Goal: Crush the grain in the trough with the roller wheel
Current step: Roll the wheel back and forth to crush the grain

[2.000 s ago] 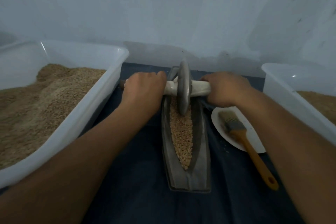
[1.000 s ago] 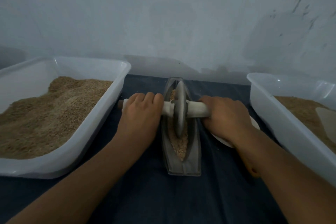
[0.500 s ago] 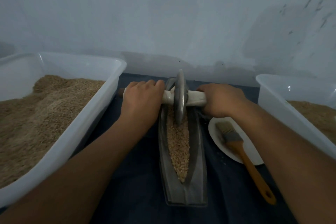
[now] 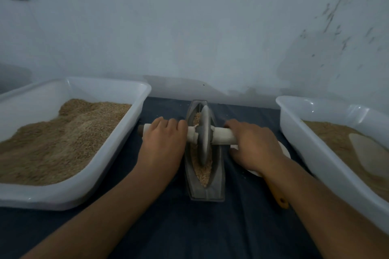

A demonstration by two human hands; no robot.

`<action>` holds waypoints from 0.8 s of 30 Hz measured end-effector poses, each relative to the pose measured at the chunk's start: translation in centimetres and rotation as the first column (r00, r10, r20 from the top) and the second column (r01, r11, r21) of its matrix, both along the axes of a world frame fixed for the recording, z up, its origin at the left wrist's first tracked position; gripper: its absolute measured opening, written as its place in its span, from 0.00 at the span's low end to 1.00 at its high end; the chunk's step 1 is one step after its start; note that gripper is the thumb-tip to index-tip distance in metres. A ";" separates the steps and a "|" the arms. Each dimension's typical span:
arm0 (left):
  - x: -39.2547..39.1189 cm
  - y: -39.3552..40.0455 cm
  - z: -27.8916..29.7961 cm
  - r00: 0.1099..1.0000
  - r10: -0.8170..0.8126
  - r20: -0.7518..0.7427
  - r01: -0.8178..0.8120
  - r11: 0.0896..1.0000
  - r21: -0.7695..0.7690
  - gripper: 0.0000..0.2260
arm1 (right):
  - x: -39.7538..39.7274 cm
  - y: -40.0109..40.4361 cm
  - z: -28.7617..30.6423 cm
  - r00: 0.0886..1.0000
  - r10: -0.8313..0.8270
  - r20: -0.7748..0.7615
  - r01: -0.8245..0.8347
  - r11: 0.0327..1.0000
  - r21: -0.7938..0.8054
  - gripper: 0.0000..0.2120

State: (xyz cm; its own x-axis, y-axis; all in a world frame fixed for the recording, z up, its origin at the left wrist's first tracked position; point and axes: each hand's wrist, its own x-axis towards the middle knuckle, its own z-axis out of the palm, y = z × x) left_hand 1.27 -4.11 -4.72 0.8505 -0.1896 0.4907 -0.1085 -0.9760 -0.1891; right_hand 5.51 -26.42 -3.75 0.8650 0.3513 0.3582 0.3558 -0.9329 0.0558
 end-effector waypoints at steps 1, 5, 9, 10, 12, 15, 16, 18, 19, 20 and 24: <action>-0.6 0.0 0.0 1.000 -0.002 -0.007 0.002 1.000 0.000 0.15 | -0.7 -0.1 0.0 1.000 0.008 0.016 -0.008 1.000 0.001 0.22; -2.5 0.1 0.6 0.998 -0.029 -0.048 0.029 1.000 -0.007 0.20 | -3.1 -0.3 0.2 0.997 0.020 0.071 -0.020 1.000 -0.002 0.22; -3.9 0.0 1.0 0.997 -0.060 -0.045 0.059 0.998 -0.031 0.23 | -4.5 -0.7 0.0 0.996 0.029 0.086 -0.030 0.999 0.014 0.22; -4.1 -0.1 1.0 0.997 -0.058 -0.046 0.056 0.998 -0.033 0.24 | -4.6 -0.8 -0.1 0.996 0.028 0.088 -0.030 0.999 0.018 0.21; -4.3 -0.3 0.9 0.998 -0.047 -0.051 0.046 0.999 -0.028 0.26 | -4.8 -0.8 -0.3 0.995 0.022 0.100 -0.024 1.000 0.019 0.21; -3.8 -0.5 0.5 0.998 -0.023 -0.060 0.022 1.000 -0.012 0.28 | -4.2 -0.6 -0.8 0.990 0.013 0.138 -0.012 1.000 -0.009 0.20; -3.5 -0.5 0.4 0.998 -0.019 -0.061 0.019 1.000 -0.004 0.28 | -3.7 -0.5 -0.9 0.990 0.012 0.140 -0.011 1.000 -0.009 0.21; -2.4 -0.4 0.2 0.999 -0.020 -0.051 0.021 1.000 0.013 0.27 | -2.4 -0.3 -0.9 0.993 0.001 0.116 0.000 1.000 -0.007 0.21; -1.7 -0.3 0.2 0.999 -0.021 -0.049 0.022 1.000 0.021 0.25 | -1.6 -0.2 -0.8 0.995 -0.009 0.100 0.010 1.000 -0.009 0.21; -1.0 -0.3 0.2 0.998 -0.019 -0.052 0.020 0.999 0.028 0.23 | -0.8 0.0 -0.8 0.996 -0.017 0.085 0.019 1.000 -0.014 0.19; 2.6 0.0 0.5 0.997 0.021 -0.071 -0.019 0.999 0.036 0.16 | 2.5 0.8 -0.2 0.997 -0.038 0.065 0.040 0.999 -0.031 0.16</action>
